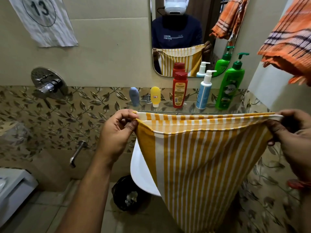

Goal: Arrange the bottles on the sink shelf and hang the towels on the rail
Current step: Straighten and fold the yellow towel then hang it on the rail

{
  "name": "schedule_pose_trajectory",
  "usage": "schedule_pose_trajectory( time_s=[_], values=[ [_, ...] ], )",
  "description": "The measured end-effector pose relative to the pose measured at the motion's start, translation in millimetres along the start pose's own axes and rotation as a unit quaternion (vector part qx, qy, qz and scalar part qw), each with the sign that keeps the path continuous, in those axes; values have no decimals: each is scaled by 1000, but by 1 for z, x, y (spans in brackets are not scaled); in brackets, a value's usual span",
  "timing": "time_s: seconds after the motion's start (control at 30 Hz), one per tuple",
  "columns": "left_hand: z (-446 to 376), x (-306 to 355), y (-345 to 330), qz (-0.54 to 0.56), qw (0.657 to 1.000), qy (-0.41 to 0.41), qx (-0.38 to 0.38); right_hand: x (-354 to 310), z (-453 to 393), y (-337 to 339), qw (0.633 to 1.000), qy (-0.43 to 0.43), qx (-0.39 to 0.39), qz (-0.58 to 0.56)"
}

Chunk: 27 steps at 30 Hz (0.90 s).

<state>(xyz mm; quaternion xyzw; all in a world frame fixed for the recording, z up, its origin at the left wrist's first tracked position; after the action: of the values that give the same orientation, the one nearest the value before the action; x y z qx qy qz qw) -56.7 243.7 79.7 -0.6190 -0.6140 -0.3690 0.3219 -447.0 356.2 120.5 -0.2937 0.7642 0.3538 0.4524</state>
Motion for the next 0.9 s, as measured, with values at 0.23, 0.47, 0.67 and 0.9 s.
schedule_pose_trajectory(
  time_s=[0.23,0.47,0.67,0.9],
  values=[
    [-4,-2,-2,-36,997,-52,-52,12,-17,22,997,-31,62,16],
    [-7,5,-30,33,998,-48,-33,-26,4,-40,994,57,-91,-16],
    [-12,21,-66,61,996,-57,-38,-60,23,-114,985,73,-151,-35],
    [-12,29,-77,72,993,-73,-58,-67,26,-157,983,133,-84,92]
  ],
)
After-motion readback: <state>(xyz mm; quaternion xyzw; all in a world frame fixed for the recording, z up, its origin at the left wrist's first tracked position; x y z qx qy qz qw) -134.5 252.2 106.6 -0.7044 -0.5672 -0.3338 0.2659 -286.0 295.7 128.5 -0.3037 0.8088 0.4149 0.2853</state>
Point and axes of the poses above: each hand's wrist, its own z-axis away from the middle knuckle, its own y-axis out of the back of the hand, x = y × z, the point moved 5 cm from there along -z, towards the middle knuckle, and after that the axes turned 9 degrees about -y, right-handed, at the moved point
